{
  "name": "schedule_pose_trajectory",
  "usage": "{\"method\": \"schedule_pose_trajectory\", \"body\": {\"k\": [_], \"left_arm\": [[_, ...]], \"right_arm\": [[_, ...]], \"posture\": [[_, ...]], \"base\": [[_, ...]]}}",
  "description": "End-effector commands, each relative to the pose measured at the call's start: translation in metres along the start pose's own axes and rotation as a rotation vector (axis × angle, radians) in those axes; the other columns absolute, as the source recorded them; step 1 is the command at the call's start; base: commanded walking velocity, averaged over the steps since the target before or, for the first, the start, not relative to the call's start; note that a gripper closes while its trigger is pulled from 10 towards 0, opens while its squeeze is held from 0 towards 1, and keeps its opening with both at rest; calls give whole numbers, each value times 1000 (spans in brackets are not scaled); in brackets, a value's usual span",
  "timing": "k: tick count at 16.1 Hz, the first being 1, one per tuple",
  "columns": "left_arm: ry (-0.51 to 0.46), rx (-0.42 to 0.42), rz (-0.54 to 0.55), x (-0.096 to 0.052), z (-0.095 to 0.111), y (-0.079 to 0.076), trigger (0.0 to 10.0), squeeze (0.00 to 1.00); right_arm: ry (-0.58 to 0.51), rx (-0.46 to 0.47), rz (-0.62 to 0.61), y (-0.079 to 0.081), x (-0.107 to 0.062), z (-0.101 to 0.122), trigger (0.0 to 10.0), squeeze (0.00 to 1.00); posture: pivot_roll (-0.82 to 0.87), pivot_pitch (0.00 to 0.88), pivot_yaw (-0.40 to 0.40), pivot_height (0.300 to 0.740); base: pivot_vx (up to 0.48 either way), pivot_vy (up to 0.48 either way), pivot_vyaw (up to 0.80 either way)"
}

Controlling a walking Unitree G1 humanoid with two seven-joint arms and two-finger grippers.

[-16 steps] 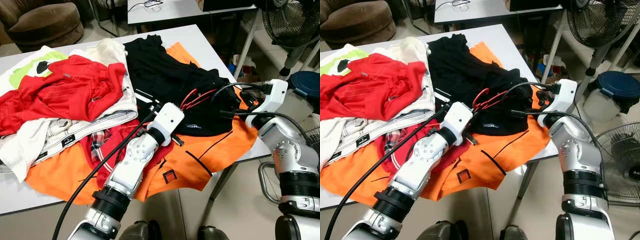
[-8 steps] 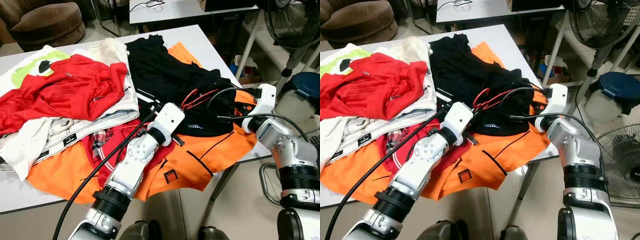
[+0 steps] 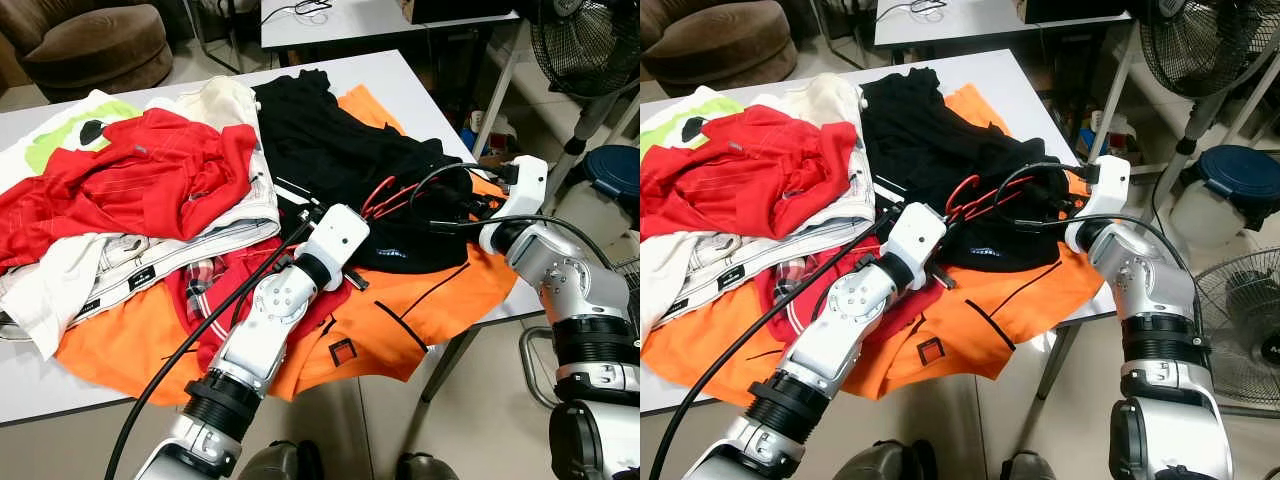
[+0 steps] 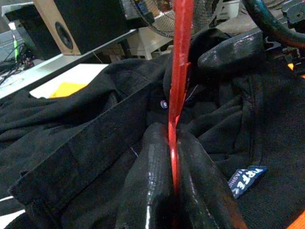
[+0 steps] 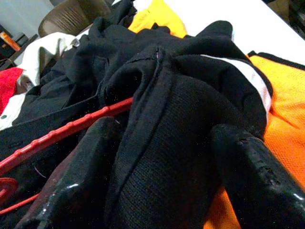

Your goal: Hang hanger

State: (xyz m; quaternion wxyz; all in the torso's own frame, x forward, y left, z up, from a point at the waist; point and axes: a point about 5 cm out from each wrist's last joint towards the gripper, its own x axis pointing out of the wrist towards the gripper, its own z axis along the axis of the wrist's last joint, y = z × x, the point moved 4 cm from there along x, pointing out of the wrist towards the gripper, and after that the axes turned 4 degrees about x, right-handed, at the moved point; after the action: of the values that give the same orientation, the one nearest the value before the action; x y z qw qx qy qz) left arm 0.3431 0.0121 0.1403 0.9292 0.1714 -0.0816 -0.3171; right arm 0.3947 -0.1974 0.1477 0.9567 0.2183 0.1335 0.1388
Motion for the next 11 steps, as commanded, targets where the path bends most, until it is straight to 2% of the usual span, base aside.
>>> {"method": "schedule_pose_trajectory", "body": {"k": [1,7,10,11], "left_arm": [[9,6,11,-1,-2,3,10000,0],[17,10,7,0,-3,3,10000,0],[17,13,17,2,-1,4,10000,0],[5,10,23,4,3,4,10000,0]], "right_arm": [[0,11,-1,1,0,-1,0,0],[-11,27,3,1,-6,0,0,0],[-25,-1,41,15,-9,4,0,0],[-34,-18,72,27,-11,6,0,0]], "posture": [[-108,101,105,740],[-113,106,109,740],[-117,108,110,740],[-122,108,111,740]], "base": [[0,0,0],[0,0,0],[0,0,0],[0,0,0]]}}
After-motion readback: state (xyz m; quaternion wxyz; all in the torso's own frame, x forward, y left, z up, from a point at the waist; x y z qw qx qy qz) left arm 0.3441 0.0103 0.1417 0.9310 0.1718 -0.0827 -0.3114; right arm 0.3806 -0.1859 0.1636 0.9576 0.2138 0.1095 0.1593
